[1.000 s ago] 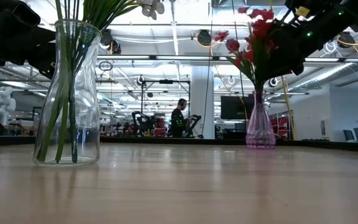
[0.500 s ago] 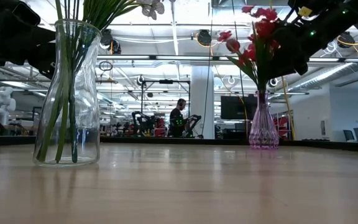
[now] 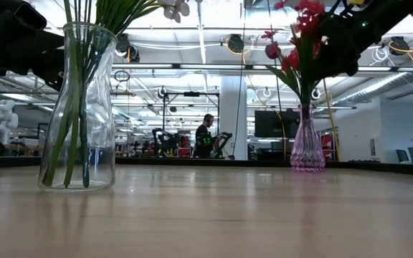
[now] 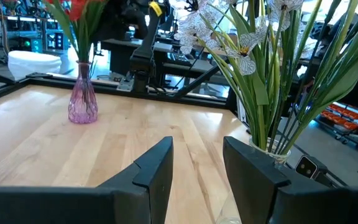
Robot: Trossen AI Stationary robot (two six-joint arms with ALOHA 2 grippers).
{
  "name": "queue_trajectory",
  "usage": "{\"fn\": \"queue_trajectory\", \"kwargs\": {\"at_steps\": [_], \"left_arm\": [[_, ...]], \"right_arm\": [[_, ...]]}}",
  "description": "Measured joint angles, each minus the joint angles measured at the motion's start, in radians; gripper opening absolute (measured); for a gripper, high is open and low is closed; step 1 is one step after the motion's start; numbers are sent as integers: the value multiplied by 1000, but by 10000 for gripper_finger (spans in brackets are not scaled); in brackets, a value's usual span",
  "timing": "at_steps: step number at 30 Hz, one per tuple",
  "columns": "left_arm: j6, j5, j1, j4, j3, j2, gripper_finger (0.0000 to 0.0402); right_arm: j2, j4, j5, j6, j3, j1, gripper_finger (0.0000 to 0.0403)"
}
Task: Sort flowers into vase by color
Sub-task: Put the orange flowers into the purple vase, then return to Home Position
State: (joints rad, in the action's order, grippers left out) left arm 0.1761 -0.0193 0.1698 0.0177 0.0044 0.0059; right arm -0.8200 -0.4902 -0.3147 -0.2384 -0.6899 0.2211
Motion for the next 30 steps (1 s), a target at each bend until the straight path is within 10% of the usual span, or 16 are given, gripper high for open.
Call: {"fn": "queue_trajectory", "kwargs": {"at_steps": [30], "left_arm": [[0,0,0,0,0,0,148]], "right_arm": [[33,-225,86,-38,-6,0,203]]}}
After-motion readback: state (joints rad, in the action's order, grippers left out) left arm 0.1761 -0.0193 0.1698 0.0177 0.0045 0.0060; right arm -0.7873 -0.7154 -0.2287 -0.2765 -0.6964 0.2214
